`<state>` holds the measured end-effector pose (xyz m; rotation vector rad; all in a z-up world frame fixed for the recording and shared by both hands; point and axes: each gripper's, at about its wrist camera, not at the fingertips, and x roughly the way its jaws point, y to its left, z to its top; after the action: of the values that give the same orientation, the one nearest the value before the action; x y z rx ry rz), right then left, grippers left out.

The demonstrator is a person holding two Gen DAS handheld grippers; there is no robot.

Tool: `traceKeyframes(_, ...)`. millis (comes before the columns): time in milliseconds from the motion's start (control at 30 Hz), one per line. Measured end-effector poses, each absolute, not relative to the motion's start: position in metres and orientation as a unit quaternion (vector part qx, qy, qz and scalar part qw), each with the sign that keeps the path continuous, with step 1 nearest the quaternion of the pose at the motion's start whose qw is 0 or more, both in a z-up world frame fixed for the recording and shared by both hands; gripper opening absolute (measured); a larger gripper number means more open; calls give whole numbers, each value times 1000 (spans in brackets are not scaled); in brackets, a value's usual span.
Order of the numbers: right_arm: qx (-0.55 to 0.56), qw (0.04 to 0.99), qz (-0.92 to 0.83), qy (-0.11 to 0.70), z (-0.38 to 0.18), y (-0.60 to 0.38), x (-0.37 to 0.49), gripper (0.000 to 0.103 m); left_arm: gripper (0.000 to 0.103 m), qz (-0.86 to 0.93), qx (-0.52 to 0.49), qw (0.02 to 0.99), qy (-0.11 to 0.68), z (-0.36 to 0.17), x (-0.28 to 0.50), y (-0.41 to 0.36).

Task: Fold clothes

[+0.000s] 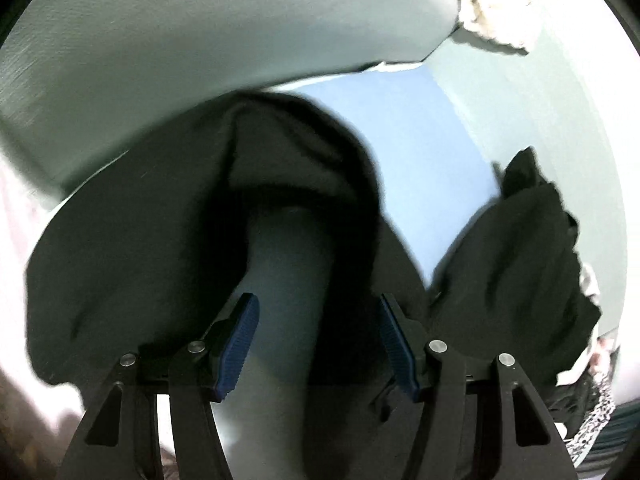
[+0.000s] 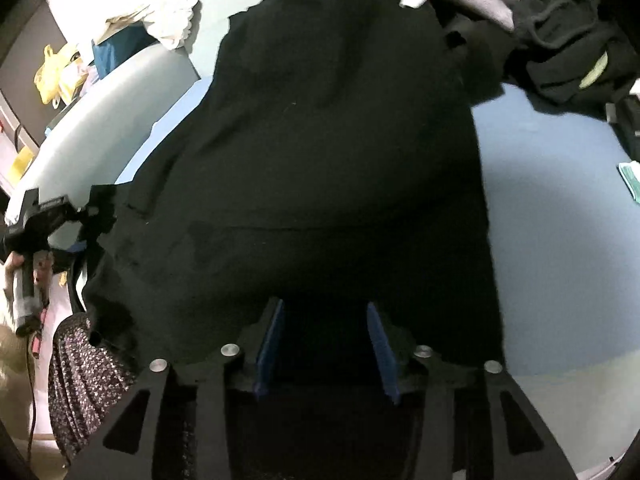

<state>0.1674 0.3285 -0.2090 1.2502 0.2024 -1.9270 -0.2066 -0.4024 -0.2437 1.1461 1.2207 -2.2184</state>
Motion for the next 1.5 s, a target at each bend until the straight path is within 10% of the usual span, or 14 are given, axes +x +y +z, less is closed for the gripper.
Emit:
traceKeyframes(133,499,405,-762,82,-211,334,163,52,61,-785,389,164,453,-246,-224,-411)
traceKeyframes(400,496,410,-763,57,-211,339,170,65,8,-773,343,225,483,-246,-223,-437)
traceKeyframes(533,494,413,-764,45,-215,333,173,73,7,-822,322,221,414,-208,-216,-422)
traceKeyframes(733,480,410,-772,79,-216,325,184,81,7,-942,318,98,51,-130,-220,-278)
traceKeyframes(867,470,406,-777,101,-215,321,190,82,8,-907,386,21,-170,-173,-234,-175)
traceKeyframes(1067,478,414,-772,69,-209,339,185,81,8,-829,486,16,-277,-272,-238,-116)
traceKeyframes(1500,350,466,-782,222,-87,270,169,81,9,-805,474,51,-352,-280,-221,-93)
